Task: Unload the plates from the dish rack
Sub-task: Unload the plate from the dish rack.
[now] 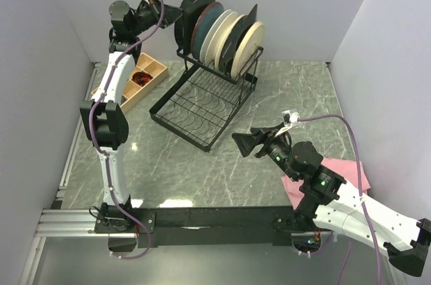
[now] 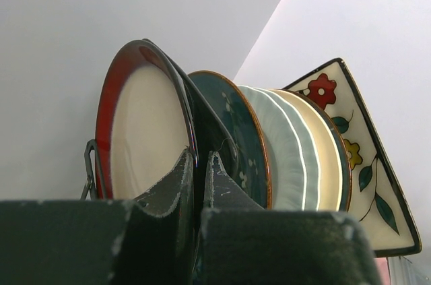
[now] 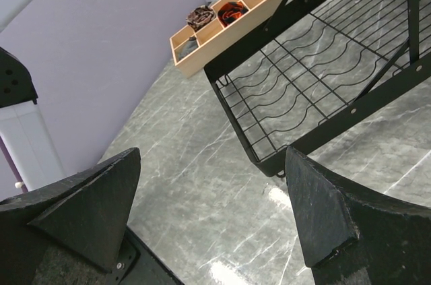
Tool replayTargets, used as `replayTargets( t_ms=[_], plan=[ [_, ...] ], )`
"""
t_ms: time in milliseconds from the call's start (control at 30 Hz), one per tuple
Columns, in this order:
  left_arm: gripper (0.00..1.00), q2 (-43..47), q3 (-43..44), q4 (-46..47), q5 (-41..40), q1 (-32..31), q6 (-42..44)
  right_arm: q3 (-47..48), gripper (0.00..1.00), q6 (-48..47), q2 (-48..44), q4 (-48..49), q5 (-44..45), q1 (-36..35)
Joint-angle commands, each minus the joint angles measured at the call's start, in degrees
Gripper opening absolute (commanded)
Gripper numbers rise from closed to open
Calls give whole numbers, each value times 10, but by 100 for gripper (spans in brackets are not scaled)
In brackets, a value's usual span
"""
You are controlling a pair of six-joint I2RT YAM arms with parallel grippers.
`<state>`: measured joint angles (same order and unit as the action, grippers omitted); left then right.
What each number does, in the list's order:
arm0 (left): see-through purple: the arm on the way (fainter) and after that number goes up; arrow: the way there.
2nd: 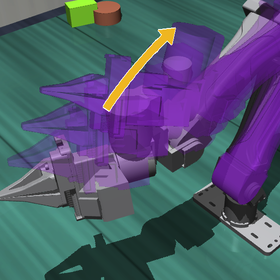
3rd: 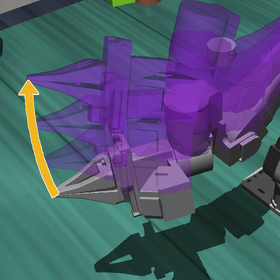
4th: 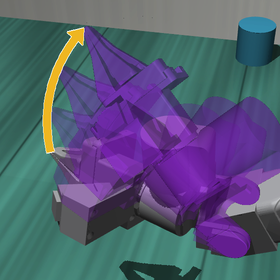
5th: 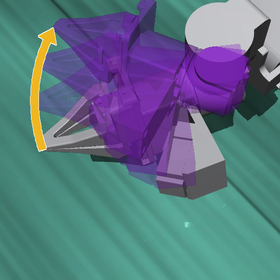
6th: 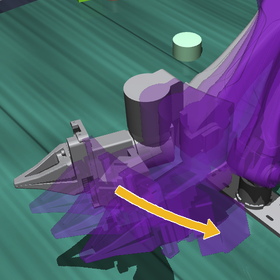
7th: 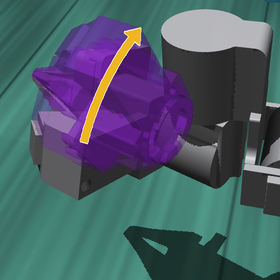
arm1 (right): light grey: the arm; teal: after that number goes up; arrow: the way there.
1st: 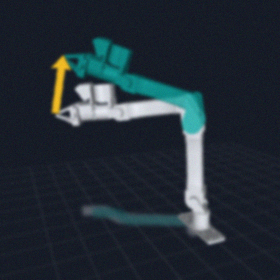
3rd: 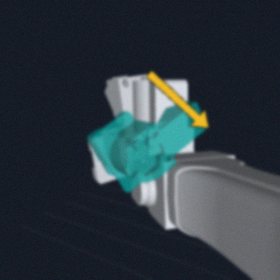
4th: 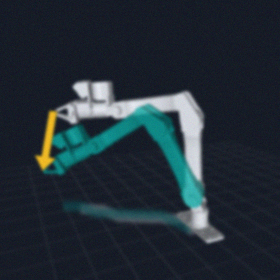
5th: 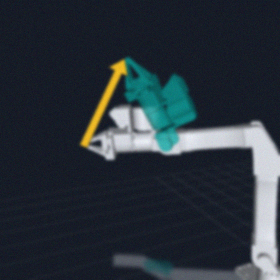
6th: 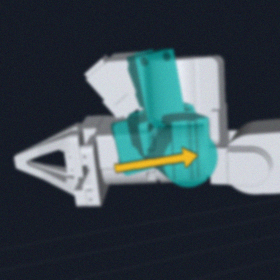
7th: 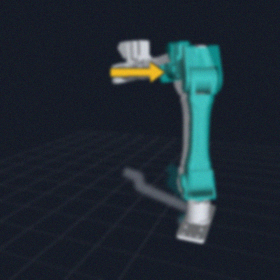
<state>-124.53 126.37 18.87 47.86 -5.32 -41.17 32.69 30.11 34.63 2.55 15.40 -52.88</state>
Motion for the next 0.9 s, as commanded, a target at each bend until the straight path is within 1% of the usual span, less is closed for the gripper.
replayTargets(
  t_ms=[0,167,300,333,367,500,600,733,867],
  plan=[
    [1,105,38,148,7,-18,21,19,93,0,-4,20,-3,-1],
    [1,106,31,144,0,-24,26,19,93,0,-2,21,-2,-1],
    [1,72,112,121,-1,-24,5,19,93,0,0,24,-6,-1],
    [1,73,113,120,-2,-24,4,20,93,0,1,23,-6,-1],
    [1,78,105,122,-4,-24,6,20,93,0,0,22,-6,-1],
    [1,123,5,147,-12,-24,28,19,93,0,-2,23,-5,-1],
    [1,119,10,142,0,-24,31,18,93,2,-2,26,-12,-1],
    [1,118,-9,181,5,-25,2,20,93,1,3,24,-12,-1],
    [1,116,9,168,3,-28,-3,19,93,1,4,25,-12,-2]
  ],
)
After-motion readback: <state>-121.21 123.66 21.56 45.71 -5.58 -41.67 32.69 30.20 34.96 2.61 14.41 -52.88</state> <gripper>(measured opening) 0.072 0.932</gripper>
